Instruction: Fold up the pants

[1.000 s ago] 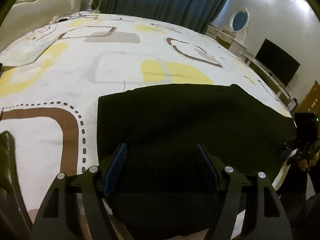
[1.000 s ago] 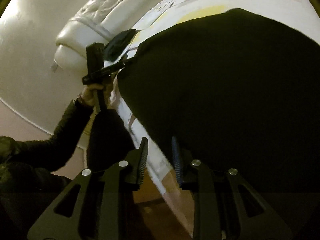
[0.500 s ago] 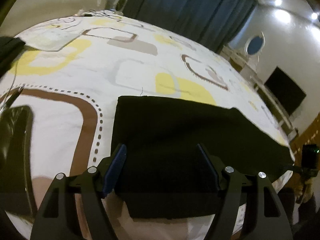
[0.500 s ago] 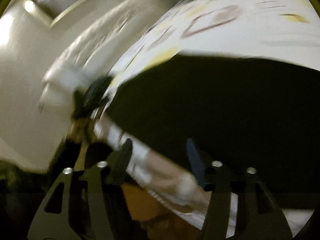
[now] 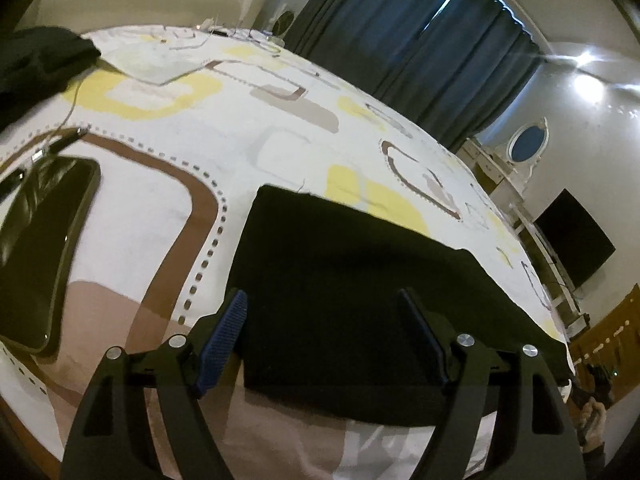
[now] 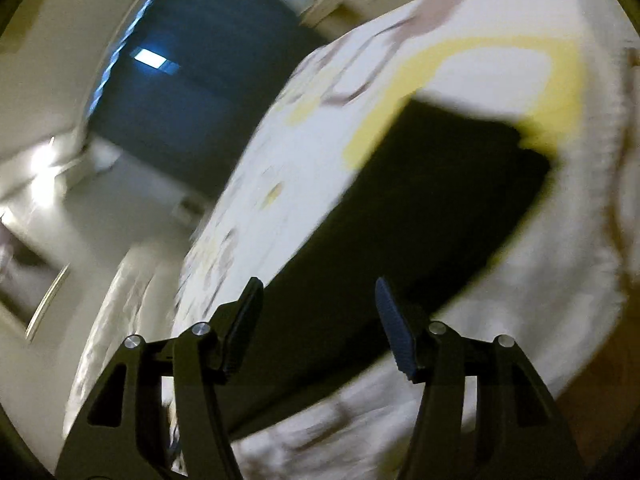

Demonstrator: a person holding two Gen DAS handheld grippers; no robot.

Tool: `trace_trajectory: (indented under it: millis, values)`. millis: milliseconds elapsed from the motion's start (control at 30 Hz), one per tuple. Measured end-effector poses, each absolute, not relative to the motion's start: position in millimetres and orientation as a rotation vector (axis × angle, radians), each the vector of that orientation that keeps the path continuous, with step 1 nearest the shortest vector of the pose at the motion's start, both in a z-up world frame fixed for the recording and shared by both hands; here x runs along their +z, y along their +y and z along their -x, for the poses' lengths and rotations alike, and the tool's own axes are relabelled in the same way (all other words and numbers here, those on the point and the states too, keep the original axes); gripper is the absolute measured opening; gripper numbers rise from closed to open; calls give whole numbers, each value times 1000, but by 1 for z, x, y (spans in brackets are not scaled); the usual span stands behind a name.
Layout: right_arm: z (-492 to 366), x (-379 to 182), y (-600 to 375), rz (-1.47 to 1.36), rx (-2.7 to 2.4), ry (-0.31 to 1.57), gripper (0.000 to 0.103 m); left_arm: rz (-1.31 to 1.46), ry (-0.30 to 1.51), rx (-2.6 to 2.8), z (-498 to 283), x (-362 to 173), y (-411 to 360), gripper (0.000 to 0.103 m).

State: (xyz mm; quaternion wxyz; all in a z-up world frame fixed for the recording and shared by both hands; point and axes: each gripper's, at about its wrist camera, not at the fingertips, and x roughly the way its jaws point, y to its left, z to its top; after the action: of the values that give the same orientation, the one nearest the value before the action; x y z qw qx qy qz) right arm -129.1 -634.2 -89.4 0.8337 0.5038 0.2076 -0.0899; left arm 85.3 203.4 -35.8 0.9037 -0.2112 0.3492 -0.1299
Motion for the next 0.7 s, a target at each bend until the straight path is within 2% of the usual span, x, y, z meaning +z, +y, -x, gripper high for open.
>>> trace_trajectory:
  millis: [700]
  values:
    - [133,-135,-694,-1251,-342,330,58,392,711,-311,-92,-25,177,78]
